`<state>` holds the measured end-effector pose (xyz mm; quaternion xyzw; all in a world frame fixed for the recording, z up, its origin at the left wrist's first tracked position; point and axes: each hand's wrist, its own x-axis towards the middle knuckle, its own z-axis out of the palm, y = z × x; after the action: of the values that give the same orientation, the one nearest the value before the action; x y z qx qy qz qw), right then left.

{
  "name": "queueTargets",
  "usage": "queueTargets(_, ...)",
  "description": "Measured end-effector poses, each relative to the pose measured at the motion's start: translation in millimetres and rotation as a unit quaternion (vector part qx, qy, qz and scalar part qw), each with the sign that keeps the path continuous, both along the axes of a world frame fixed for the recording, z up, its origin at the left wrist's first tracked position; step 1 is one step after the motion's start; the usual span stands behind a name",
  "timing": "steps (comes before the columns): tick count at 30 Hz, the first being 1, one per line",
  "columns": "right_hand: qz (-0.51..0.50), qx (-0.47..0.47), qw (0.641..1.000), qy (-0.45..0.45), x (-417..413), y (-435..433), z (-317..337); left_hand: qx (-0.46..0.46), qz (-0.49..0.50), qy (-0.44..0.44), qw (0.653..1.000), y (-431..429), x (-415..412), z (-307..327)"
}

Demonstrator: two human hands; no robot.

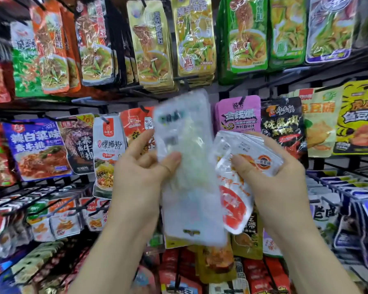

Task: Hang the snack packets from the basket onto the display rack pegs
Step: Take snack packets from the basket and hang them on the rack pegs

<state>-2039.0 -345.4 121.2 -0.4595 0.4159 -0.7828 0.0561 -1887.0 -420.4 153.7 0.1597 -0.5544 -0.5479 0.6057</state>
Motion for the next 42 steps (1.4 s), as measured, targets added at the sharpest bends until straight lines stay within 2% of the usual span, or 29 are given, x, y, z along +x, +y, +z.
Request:
queueTargets(2,-0.028,0.012,0.999,0.018,-8,8,-4,-0.033,-0.050,0.061,0.996,0,11,19)
queueTargets(4,-0.001,0.047,0.999,0.021,-13,14,-7,-0.142,-0.067,0.094,0.983,0,22,31)
queueTargets(5,0.016,0.066,0.997,0.020,-15,14,-9,-0.218,-0.064,0.081,0.971,1,24,34)
queueTargets(7,0.017,0.099,0.995,0.021,-15,12,-11,-0.350,-0.055,0.000,0.935,4,23,29)
queueTargets(10,0.054,0.083,0.995,-0.014,-15,8,-7,-0.455,0.008,-0.147,0.878,-8,13,0)
queueTargets(12,0.090,0.069,0.993,-0.018,-14,9,-3,-0.488,0.082,-0.209,0.843,-20,9,-17)
queueTargets(18,0.075,0.055,0.991,-0.101,-8,1,-6,-0.501,0.155,-0.226,0.821,-8,11,-22)
queueTargets(21,0.064,0.035,0.992,-0.107,2,4,-3,-0.478,0.172,-0.228,0.831,-5,6,-30)
queueTargets(23,0.017,0.036,0.998,-0.058,6,8,0,-0.446,0.160,-0.242,0.846,-4,5,-33)
queueTargets(25,0.010,0.046,0.999,-0.006,7,10,3,-0.392,0.103,-0.283,0.869,0,9,-28)
queueTargets(27,0.019,0.055,0.998,0.026,4,10,3,-0.281,0.016,-0.302,0.911,-1,14,-16)
queueTargets(29,0.009,0.053,0.997,0.056,1,10,6,-0.166,0.005,-0.222,0.961,-9,16,-3)
queueTargets(30,0.008,0.047,0.996,0.075,1,10,7,-0.132,0.021,-0.177,0.975,-14,14,4)
queueTargets(31,0.008,0.045,0.994,0.094,0,9,9,-0.115,0.023,-0.153,0.981,-17,11,10)
queueTargets(34,0.024,0.053,0.987,0.148,2,7,15,-0.118,-0.022,-0.183,0.976,-16,-5,20)
queueTargets(36,0.031,0.068,0.983,0.168,4,6,19,-0.102,-0.042,-0.160,0.981,-14,-15,24)
queueTargets(42,-0.018,0.107,0.982,0.152,-9,-5,36,-0.049,-0.020,-0.060,0.997,-34,-31,44)
